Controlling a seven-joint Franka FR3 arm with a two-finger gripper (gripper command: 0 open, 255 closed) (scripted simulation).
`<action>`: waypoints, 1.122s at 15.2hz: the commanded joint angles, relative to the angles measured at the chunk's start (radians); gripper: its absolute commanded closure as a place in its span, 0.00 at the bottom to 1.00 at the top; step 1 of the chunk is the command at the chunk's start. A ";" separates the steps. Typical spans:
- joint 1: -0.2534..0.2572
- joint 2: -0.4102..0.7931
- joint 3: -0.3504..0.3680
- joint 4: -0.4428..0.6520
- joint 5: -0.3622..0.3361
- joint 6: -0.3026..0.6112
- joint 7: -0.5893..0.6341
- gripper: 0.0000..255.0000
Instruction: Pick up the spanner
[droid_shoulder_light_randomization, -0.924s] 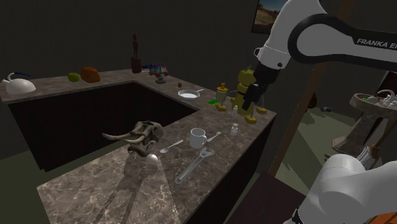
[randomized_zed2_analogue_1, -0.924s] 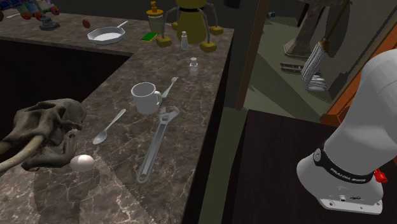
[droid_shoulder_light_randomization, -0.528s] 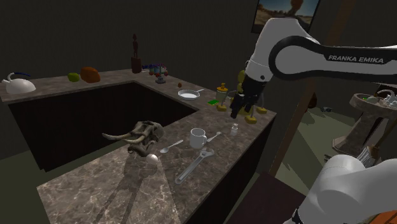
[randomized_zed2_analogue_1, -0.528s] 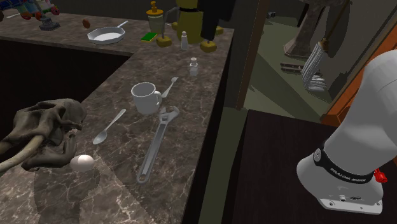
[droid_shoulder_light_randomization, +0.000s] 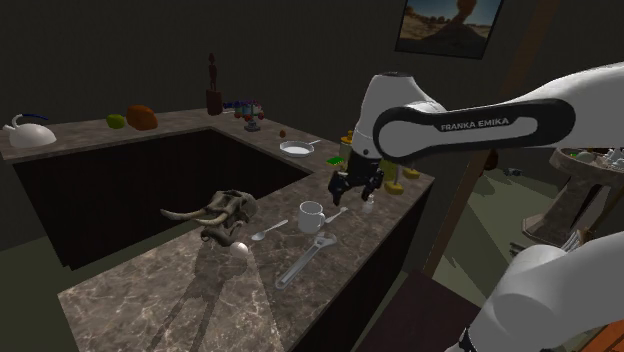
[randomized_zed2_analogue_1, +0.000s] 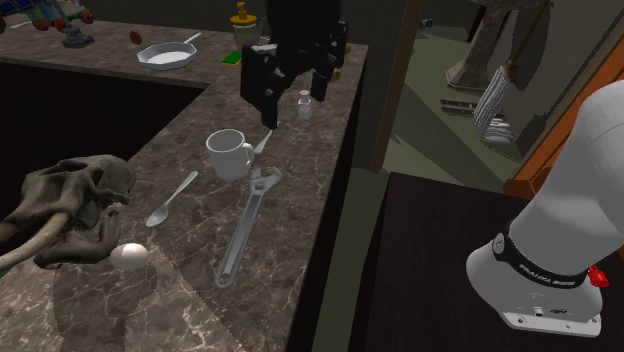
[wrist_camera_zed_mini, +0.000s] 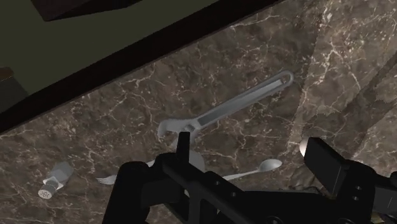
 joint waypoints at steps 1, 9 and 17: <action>-0.023 0.058 0.030 -0.018 0.004 0.069 0.089 0.00; -0.121 0.361 0.133 0.023 -0.054 0.287 0.453 0.00; -0.158 0.697 0.131 0.138 -0.218 0.448 0.856 0.00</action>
